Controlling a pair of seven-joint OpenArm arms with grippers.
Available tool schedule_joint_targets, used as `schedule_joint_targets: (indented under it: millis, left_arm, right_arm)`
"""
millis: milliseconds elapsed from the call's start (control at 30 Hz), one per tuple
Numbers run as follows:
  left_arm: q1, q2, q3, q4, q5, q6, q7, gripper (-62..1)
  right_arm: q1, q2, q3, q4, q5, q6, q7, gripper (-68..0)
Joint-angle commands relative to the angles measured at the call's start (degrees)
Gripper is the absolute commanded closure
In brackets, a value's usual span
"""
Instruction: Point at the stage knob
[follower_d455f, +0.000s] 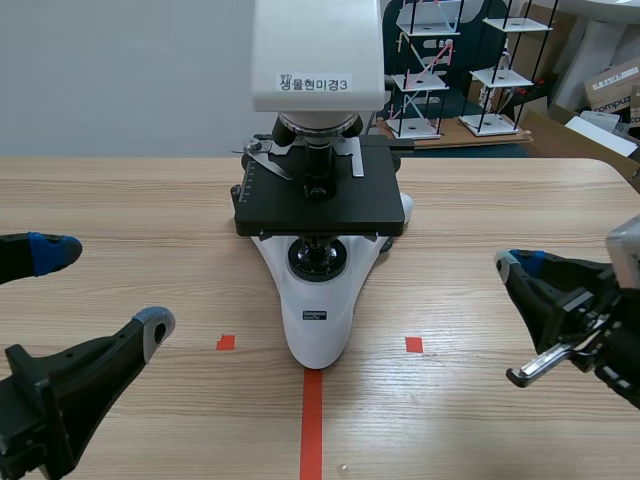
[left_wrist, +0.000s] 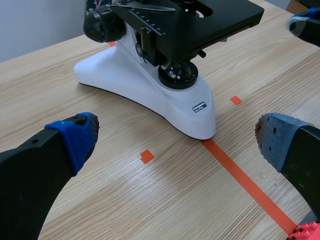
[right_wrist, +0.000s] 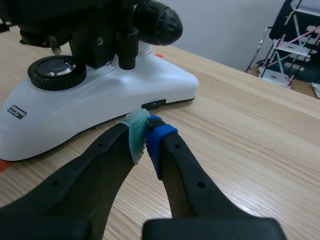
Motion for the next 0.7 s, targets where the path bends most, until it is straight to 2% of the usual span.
schedule_joint_targets:
  millis: [0,233,367,500,667]
  left_arm:
    - [-0.02,0.28,0.07,1.33,-0.37,-0.07,-1.14,-62.3]
    - [-0.02,0.28,0.07,1.33,-0.37,-0.07,-1.11,-62.3]
    - [-0.02,0.28,0.07,1.33,-0.37,-0.07,-1.11,-62.3]
    - [-0.02,0.28,0.07,1.33,-0.37,-0.07,-1.11,-62.3]
    - [-0.02,0.28,0.07,1.33,-0.37,-0.07,-1.09,-62.3]
  right_arm:
    - [2.91,0.39,-0.59,0.07,0.61,0.02,1.46,-1.2]
    - [12.33,-1.44,-5.84,-7.76,0.66,-0.50,2.27,-0.9]
    - [16.13,-2.10,-9.60,-10.47,0.66,-2.27,2.29,-0.9]
    - [19.32,-2.27,-12.57,-11.91,0.72,-2.91,2.29,-0.9]
    - [22.12,-4.35,-15.08,-13.77,0.70,-6.73,1.42,-0.9]
